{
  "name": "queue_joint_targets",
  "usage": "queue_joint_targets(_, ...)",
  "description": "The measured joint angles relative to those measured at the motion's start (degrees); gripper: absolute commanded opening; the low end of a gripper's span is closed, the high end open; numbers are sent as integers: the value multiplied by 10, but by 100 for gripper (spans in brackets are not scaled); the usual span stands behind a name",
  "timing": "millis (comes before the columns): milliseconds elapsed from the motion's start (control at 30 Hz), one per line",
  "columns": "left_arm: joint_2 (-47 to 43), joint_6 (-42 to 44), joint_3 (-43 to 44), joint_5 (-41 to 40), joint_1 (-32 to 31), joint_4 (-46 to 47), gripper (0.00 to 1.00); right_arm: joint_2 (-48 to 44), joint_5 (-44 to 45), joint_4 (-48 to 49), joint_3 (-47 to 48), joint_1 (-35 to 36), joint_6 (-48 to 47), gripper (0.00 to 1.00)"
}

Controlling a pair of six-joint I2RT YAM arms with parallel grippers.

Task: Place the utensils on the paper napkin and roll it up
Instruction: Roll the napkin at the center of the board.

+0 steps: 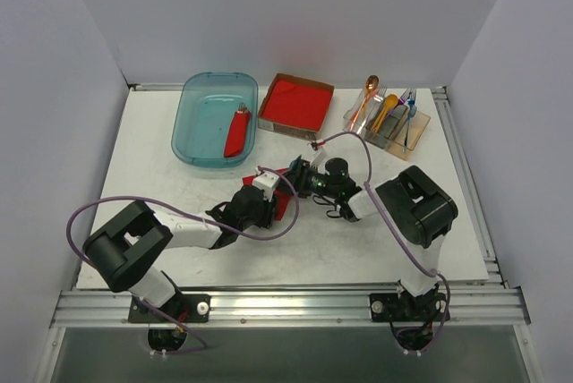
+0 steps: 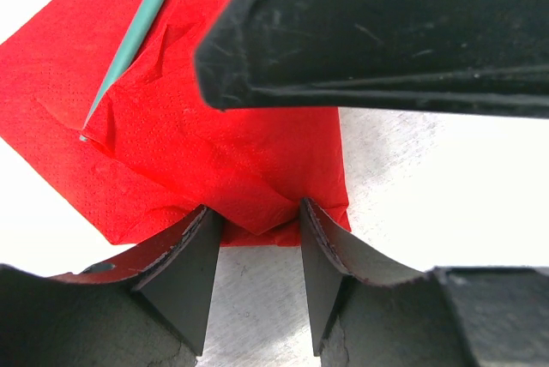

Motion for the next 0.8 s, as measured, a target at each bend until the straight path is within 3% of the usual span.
queue_joint_targets(433, 0, 0, 1, 0, 0, 0, 49, 19, -2, 45, -57, -2, 12, 14)
queue_joint_targets(800, 0, 0, 1, 0, 0, 0, 49, 52, 0, 67, -64, -14, 24, 10)
